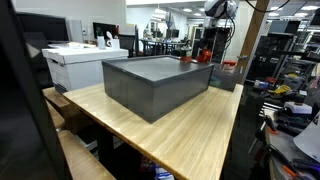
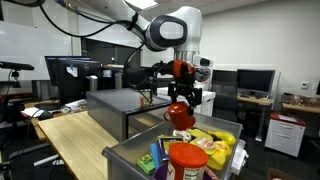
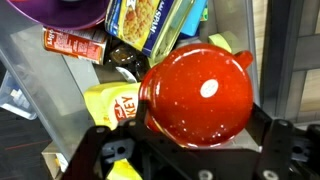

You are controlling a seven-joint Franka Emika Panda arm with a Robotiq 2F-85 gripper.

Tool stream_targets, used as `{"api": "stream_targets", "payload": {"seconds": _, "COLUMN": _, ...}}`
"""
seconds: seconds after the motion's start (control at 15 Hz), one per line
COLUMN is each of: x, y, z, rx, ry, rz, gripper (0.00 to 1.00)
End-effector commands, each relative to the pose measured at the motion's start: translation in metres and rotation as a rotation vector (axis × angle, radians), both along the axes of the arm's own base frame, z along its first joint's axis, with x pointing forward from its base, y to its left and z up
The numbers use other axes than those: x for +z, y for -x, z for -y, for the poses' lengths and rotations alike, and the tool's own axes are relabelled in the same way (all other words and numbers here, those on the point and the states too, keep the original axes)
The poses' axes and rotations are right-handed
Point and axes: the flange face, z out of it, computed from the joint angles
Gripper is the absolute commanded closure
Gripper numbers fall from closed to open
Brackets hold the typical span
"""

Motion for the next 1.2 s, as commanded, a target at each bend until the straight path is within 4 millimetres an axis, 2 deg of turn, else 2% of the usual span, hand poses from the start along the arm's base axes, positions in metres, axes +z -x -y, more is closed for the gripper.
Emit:
{"api": "stream_targets", "payload": {"seconds": 0.0, "x": 0.025, "y": 0.017, "z": -0.013, "rx": 0.035, "ry": 0.005, "rz": 0.024, "gripper": 0.33}}
{"api": "stream_targets", "payload": {"seconds": 0.4, "x": 0.051, "y": 0.024, "z": -0.037, "rx": 0.068, "ry": 0.063, "rz": 0.047, "gripper": 0.33}}
{"api": "stream_targets", "payload": {"seconds": 0.67, "x": 0.070, "y": 0.027, "z": -0.059, "rx": 0.107, "ry": 0.136, "rz": 0.070, "gripper": 0.33}}
{"api": "stream_targets", "payload": {"seconds": 1.13, "x": 0.091, "y": 0.030, "z": -0.102, "rx": 0.204, "ry": 0.250, "rz": 0.092, "gripper": 0.33}}
